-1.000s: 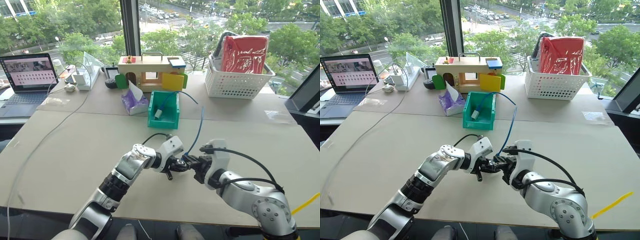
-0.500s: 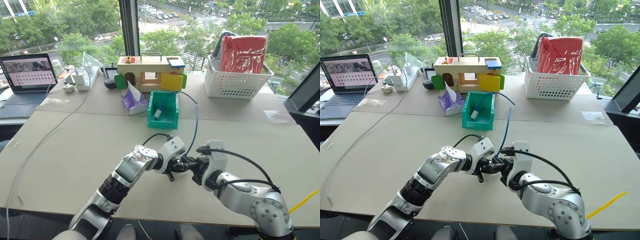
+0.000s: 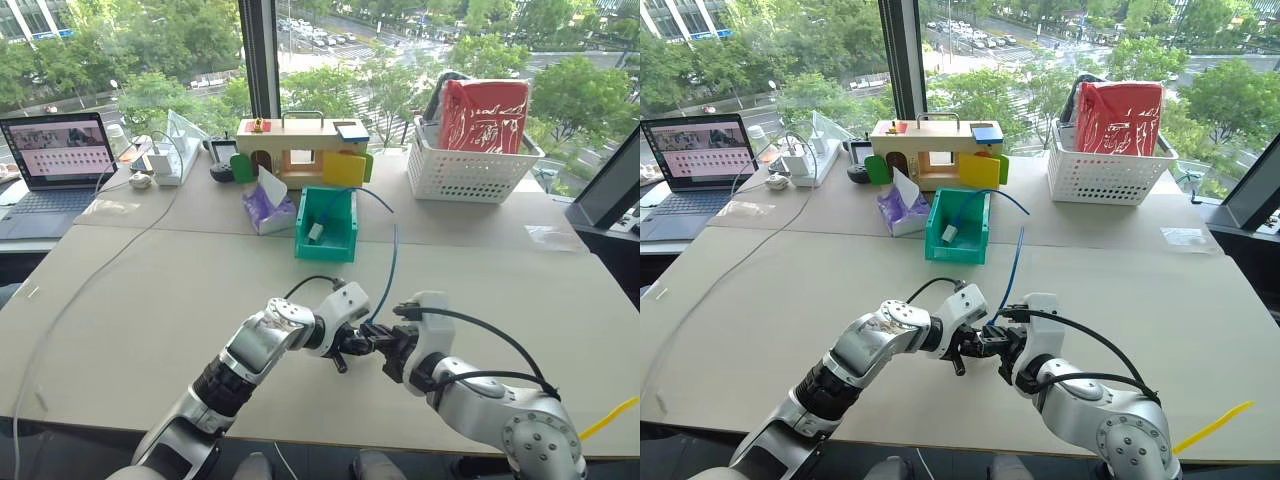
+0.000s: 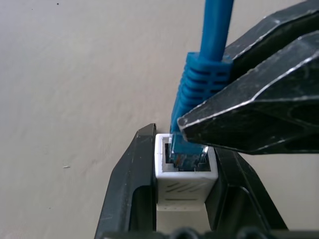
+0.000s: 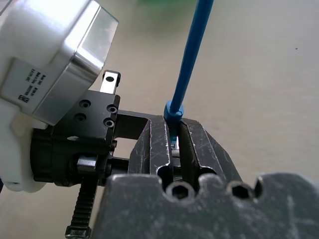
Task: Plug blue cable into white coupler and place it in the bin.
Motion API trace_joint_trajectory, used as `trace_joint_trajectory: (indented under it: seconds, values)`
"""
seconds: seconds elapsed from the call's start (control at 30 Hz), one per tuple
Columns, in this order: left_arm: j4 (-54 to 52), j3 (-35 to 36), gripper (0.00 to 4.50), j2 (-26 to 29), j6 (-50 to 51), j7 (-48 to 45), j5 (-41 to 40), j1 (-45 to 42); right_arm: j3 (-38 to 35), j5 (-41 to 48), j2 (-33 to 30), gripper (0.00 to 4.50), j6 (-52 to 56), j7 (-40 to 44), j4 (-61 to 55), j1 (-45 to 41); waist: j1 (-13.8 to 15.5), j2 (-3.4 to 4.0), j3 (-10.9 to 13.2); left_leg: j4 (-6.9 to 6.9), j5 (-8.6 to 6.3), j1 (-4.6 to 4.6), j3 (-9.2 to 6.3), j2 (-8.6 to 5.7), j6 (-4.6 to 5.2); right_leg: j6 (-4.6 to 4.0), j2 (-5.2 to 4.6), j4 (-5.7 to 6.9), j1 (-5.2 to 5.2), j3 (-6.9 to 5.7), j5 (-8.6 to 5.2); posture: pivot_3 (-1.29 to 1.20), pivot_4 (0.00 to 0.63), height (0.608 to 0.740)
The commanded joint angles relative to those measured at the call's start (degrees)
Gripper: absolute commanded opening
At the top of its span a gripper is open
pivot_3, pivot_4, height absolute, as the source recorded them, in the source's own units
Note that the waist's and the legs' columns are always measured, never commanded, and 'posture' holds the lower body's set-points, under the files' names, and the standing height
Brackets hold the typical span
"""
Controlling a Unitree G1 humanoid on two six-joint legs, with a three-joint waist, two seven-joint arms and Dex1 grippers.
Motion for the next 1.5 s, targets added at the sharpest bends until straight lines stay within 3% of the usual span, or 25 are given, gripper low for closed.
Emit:
trace_joint_trajectory:
  seconds: [0.03, 0.27, 0.5, 0.57, 0.8, 0.9, 1.03, 1.17, 1.33, 1.5]
  values:
    - [-1.76, -0.53, 0.71, 0.22, 1.57, 0.87, -1.11, 0.62, 6.09, 0.16, -0.54, 0.0, 6.0, 2.66, 5.15, 1.96, -0.15, -0.12, -0.1, -0.05, 0.0, 0.03, 0.0, 0.01, 0.0, -0.02, 0.0, 0.0, 0.01, 0.0, -0.02, 0.0, 0.15, 0.714]
    - [-3.27, -0.82, 0.71, 1.12, 2.14, 2.16, -2.01, 1.33, 7.62, -4.72, -1.21, 0.0, 6.77, 8.45, 8.62, 0.31, -0.54, -0.32, -0.3, -0.29, 0.0, 0.47, 0.03, 0.15, 0.0, -0.22, 0.16, 0.01, 0.18, 0.02, -0.14, 0.0, 0.15, 0.714]
    - [-3.62, -1.0, 0.71, 4.42, -2.12, 0.55, -2.51, 2.54, 0.17, -4.7, -1.93, 0.0, 3.27, 11.6, 6.6, -0.67, -0.58, -0.31, -0.29, -0.3, 0.0, 0.49, 0.03, 0.24, 0.0, -0.28, 0.28, 0.04, 0.13, 0.07, -0.16, 0.0, 0.15, 0.714]
    - [-4.11, 0.26, 1.71, 4.87, -1.76, -1.55, -5.04, 2.98, -2.5, -3.77, -3.06, 0.0, 3.14, 11.97, 5.93, -1.23, -0.47, -0.28, -0.27, -0.31, 0.0, 0.42, 0.03, 0.24, 0.0, -0.29, 0.28, 0.04, 0.06, 0.07, -0.16, 0.0, 0.15, 0.714]
    - [-2.66, 0.72, 4.07, 9.15, -11.25, -4.48, -4.31, 3.95, -11.24, 4.47, -6.25, 0.0, 1.92, 10.44, 6.62, -4.65, 0.2, -0.06, -0.03, -0.3, 0.0, -0.09, 0.02, 0.18, -0.01, -0.28, 0.24, -0.03, -0.25, 0.05, -0.17, 0.0, 0.15, 0.714]
    - [-1.44, 4.95, 4.07, 14.39, -16.75, -9.11, -6.37, 6.7, -16.52, 11.06, -8.86, 0.0, -0.47, 8.41, 7.57, -8.42, -0.11, 0.02, 0.13, -0.28, 0.0, -0.15, 0.04, 0.17, -0.01, -0.27, 0.24, 0.0, -0.34, 0.08, -0.15, 0.0, 0.15, 0.714]
    - [1.19, 9.1, 4.07, 16.34, -23.06, -11.18, -7.35, 7.73, -18.72, 14.17, -10.92, 0.0, -2.54, 7.58, 11.5, -16.5, -0.35, 0.14, 0.25, -0.32, 0.0, -0.19, 0.03, 0.2, 0.0, -0.3, 0.26, 0.08, -0.48, 0.05, -0.17, 0.0, 0.15, 0.714]
    - [4.35, 14.59, 4.07, 13.46, -27.64, -8.99, -8.69, 6.69, -16.22, 8.32, -11.99, 0.0, -3.13, 12.73, 19.42, -28.5, 0.0, 0.34, 0.5, -0.18, 0.03, -0.6, 0.08, 0.17, 0.03, -0.21, 0.25, 0.09, -0.85, 0.1, -0.08, 0.0, 0.15, 0.714]
    - [5.88, 20.39, 4.07, 9.83, -30.24, -1.61, -7.9, 5.6, -5.92, -8.2, -8.14, 0.0, -7.73, 29.13, 37.0, -43.87, 0.39, 0.37, 0.56, -0.25, 0.03, -0.69, 0.08, 0.17, 0.04, -0.56, 0.25, 0.03, -0.92, 0.07, 0.14, 0.0, 0.15, 0.714]
    - [-0.79, 23.55, 4.07, 10.24, -28.23, 1.88, -8.98, 10.22, 1.78, -26.5, -2.22, 0.0, -19.76, 44.74, 63.78, -57.26, 0.1, 0.57, 0.72, -0.28, 0.02, -0.85, 0.09, 0.17, 0.04, -0.61, 0.24, 0.05, -1.07, 0.05, 0.17, 0.0, 0.15, 0.714]
